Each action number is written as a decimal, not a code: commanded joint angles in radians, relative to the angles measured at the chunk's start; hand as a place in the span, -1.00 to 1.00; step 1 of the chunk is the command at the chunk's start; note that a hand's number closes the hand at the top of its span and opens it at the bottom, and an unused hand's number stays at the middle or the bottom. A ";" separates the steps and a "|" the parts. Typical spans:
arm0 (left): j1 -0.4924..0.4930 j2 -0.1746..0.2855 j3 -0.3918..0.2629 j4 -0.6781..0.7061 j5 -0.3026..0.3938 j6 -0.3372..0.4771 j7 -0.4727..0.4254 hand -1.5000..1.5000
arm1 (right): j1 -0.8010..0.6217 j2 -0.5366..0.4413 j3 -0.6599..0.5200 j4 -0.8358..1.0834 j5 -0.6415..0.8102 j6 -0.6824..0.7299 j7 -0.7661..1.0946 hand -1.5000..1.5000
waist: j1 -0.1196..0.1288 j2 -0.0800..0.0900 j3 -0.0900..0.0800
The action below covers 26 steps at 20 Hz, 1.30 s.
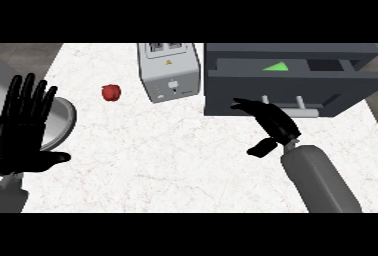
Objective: Pick up the cup, place it into the drawer and close the drawer
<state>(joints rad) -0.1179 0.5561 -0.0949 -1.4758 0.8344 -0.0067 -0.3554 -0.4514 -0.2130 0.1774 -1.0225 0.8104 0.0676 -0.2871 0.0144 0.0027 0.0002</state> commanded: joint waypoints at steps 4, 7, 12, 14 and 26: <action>0.040 -0.006 0.059 0.002 -0.034 -0.062 -0.005 -1.00 | -0.226 0.067 -0.088 0.386 0.008 -0.083 -0.101 -1.00 | 0.010 0.004 0.001; 0.053 -0.017 0.070 -0.003 -0.022 -0.095 0.002 -1.00 | -0.301 -0.001 -0.159 0.517 -0.033 -0.050 -0.204 -1.00 | 0.014 0.006 0.001; 0.049 -0.031 0.065 0.004 -0.023 -0.118 0.009 -1.00 | -0.434 -0.078 -0.207 0.702 -0.031 -0.022 -0.273 -1.00 | 0.040 0.017 0.002; 0.092 -0.031 0.055 -0.008 -0.041 -0.147 -0.004 -1.00 | -0.470 -0.085 -0.211 0.737 -0.025 -0.006 -0.263 -1.00 | 0.044 0.016 0.002; 0.009 -0.051 0.055 0.032 -0.063 -0.136 0.011 -1.00 | -0.561 -0.136 -0.248 0.851 -0.029 -0.007 -0.283 -1.00 | 0.076 0.034 0.004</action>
<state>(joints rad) -0.1034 0.5078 -0.0384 -1.4428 0.7767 -0.1428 -0.3516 -0.9419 -0.3108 -0.0386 -0.2221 0.7843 0.1132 -0.6672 0.0683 0.0082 -0.0048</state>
